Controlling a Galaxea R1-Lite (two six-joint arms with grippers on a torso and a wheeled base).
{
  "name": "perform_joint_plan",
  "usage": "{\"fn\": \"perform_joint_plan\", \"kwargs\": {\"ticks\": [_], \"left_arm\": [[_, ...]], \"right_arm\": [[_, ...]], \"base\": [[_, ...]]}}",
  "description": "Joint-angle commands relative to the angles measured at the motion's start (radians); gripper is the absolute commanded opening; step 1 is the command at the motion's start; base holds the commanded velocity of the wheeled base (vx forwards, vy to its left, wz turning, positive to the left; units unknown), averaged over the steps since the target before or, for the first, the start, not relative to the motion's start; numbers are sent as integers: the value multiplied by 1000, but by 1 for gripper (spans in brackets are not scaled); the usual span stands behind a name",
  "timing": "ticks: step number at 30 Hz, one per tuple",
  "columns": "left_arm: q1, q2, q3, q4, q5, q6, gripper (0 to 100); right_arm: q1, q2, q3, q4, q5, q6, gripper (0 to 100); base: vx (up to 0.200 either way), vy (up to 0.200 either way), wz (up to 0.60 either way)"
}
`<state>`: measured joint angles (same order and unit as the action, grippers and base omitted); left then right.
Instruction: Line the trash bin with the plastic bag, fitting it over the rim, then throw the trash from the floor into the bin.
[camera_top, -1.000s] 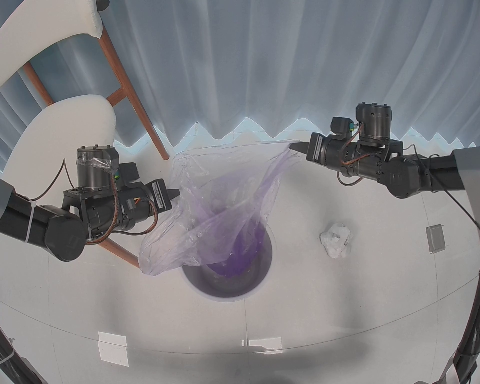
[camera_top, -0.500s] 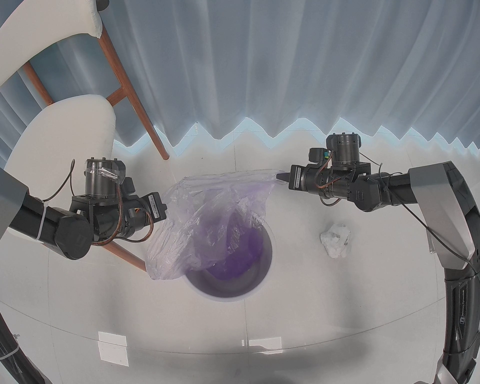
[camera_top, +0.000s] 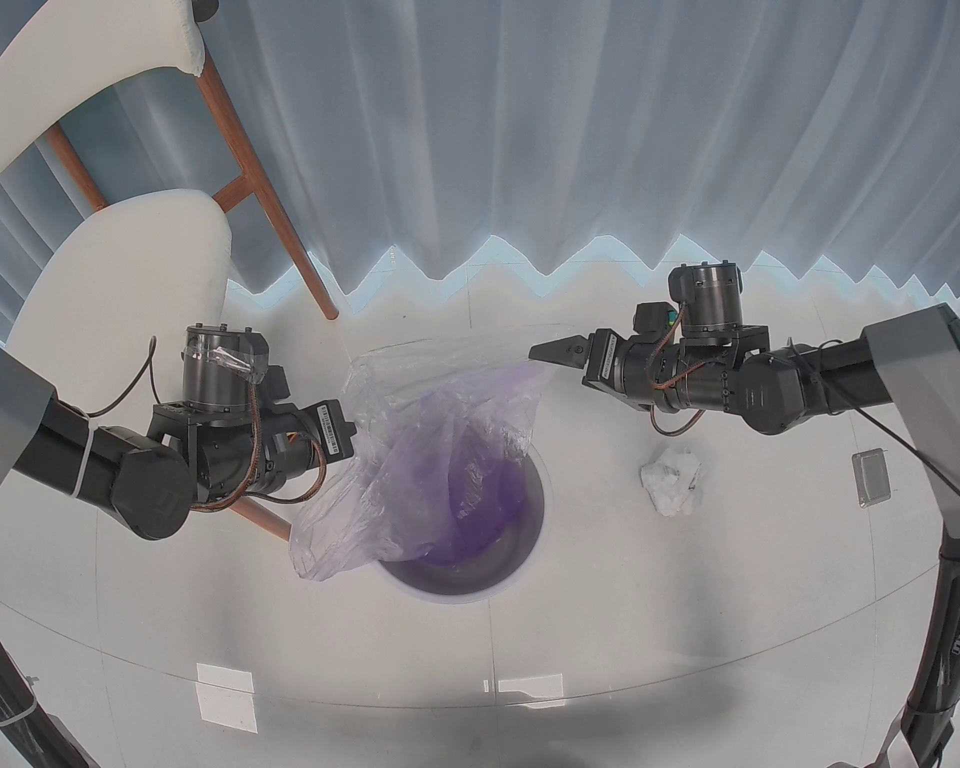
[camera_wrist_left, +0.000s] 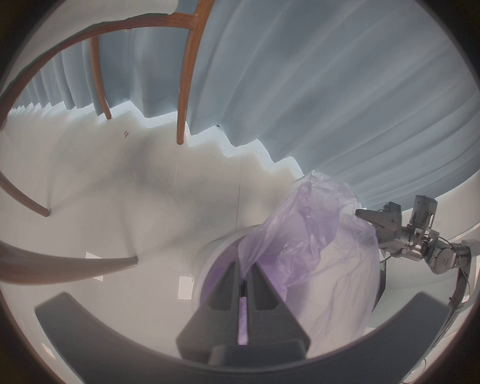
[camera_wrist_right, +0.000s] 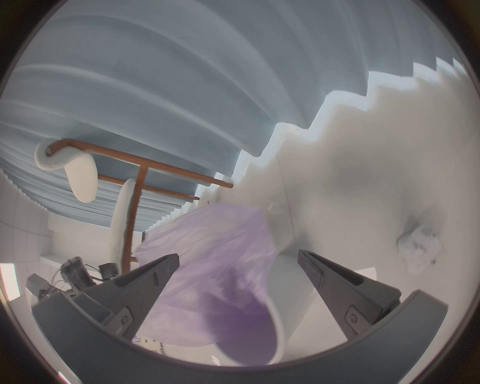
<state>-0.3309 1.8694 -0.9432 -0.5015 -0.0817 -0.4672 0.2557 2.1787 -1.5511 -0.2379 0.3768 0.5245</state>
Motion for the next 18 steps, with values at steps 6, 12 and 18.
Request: {"fn": "perform_joint_plan", "kwargs": {"ticks": [6,12,18], "left_arm": [[-31,-47,12,-2,5,-1,0],[-30,-58,27,-3,5,-2,0],[-31,-72,49,-3,5,-1,0]], "right_arm": [[177,-198,261,-138,-12,83,100],[252,-145,267,-187,-110,83,100],[280,-112,250,-181,-118,80,100]], "base": [[0,0,0],[0,0,0],[0,0,0]]}}
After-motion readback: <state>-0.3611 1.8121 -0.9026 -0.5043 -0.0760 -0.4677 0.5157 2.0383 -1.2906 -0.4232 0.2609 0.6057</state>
